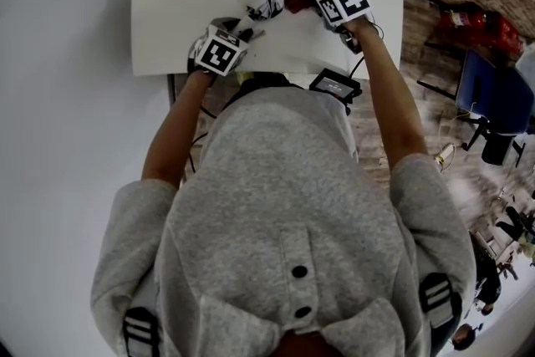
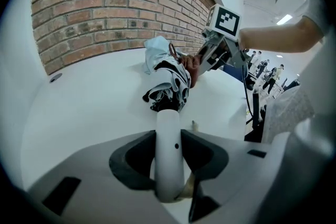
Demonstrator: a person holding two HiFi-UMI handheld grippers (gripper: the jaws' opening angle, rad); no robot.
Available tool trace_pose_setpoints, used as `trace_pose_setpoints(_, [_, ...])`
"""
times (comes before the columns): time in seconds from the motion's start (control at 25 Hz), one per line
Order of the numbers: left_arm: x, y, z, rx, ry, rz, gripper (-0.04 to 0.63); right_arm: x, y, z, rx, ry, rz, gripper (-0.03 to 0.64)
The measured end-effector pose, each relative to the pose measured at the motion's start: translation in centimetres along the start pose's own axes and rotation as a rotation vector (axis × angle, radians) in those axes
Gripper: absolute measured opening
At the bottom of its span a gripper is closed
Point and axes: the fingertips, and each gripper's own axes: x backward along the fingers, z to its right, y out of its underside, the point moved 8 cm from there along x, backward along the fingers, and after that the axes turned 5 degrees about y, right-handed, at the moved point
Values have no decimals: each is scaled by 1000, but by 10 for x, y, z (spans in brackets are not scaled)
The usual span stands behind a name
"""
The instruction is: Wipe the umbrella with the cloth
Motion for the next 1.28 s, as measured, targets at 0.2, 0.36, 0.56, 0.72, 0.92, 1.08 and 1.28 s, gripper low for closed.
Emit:
trace_pose_setpoints(0.2, [-2,3,0,4,-6,-4,152,3,3,12,-7,87,17,80])
trace_pose_setpoints(0.36, [-3,6,-1,4,-13,1,153,5,5,15,14,156,27,79])
trace_pose_setpoints(0.56, [-7,10,-3,12,-24,9,153,12,5,28,-14,278,86,78])
trace_pose_setpoints(0.72, [-7,11,-6,8,-31,17,153,32,4,38,-86,339,192,78])
trace_pose_setpoints(0.92, [-6,5,6,16,-41,2,152,75,4,34,-95,297,329,78])
trace_pose_setpoints(1.08, [-7,6,5,45,-34,-9,153,98,-3,19,-74,257,438,78])
trace_pose_setpoints(1.28, [-2,3,7,69,-87,-23,153,130,2,8,-86,207,564,79])
